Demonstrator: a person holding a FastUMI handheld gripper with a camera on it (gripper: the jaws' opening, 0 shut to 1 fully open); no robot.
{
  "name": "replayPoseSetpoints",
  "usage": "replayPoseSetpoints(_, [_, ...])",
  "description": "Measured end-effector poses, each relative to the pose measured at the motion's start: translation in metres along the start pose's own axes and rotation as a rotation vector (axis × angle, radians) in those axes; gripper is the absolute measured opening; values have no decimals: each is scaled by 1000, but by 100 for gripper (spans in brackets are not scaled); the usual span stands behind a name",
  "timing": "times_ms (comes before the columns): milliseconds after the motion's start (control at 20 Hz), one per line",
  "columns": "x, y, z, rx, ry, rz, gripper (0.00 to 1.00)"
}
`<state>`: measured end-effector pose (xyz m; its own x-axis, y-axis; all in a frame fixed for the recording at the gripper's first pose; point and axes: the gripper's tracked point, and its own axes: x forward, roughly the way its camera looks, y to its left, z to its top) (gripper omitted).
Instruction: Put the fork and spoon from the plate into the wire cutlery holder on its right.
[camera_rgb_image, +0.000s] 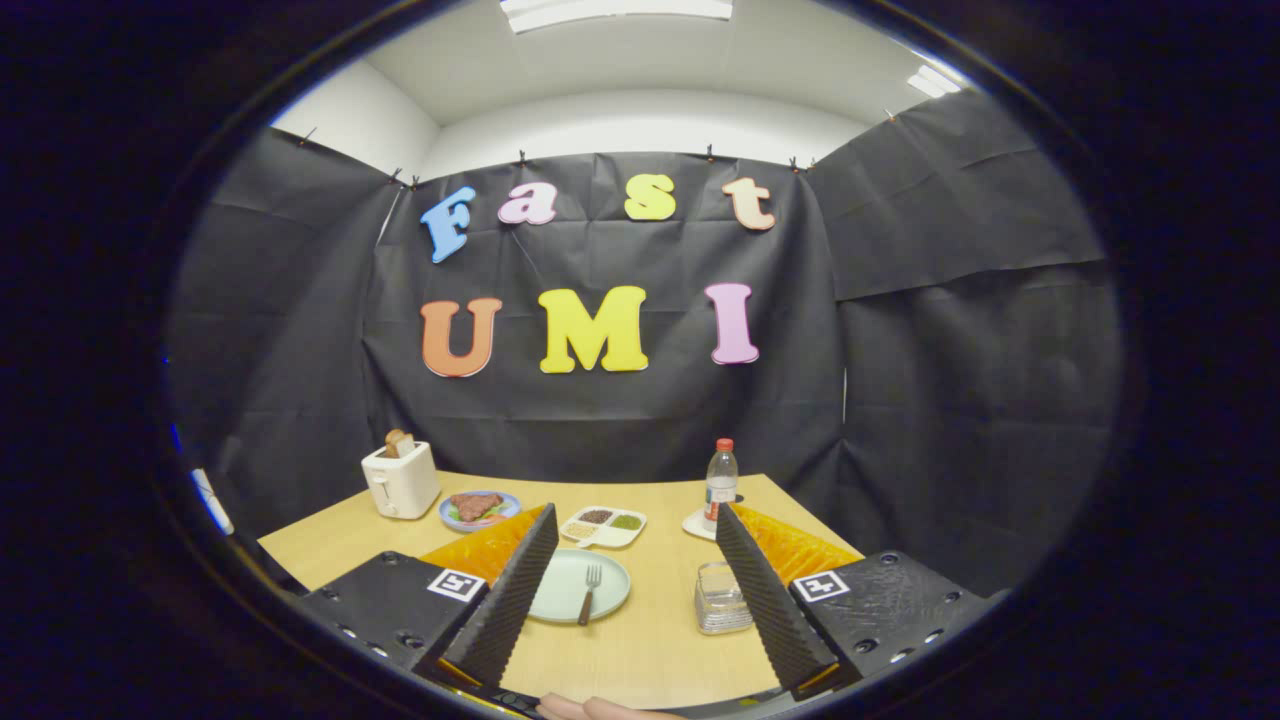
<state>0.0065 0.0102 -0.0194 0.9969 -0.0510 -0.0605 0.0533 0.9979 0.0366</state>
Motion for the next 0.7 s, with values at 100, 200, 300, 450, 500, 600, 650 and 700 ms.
replayPoseSetpoints(100, [3,3,0,0,-2,2,96])
replayPoseSetpoints(200, [9,6,1,-6,2,7,96])
replayPoseSetpoints(300, [17,8,2,-22,10,6,96])
replayPoseSetpoints(450, [35,15,1,-41,34,11,95])
replayPoseSetpoints(500, [42,18,-1,-44,49,16,95])
replayPoseSetpoints(600, [57,26,-6,-54,82,29,96])
replayPoseSetpoints(650, [66,31,-10,-62,99,38,96])
replayPoseSetpoints(700, [75,36,-13,-69,118,45,96])
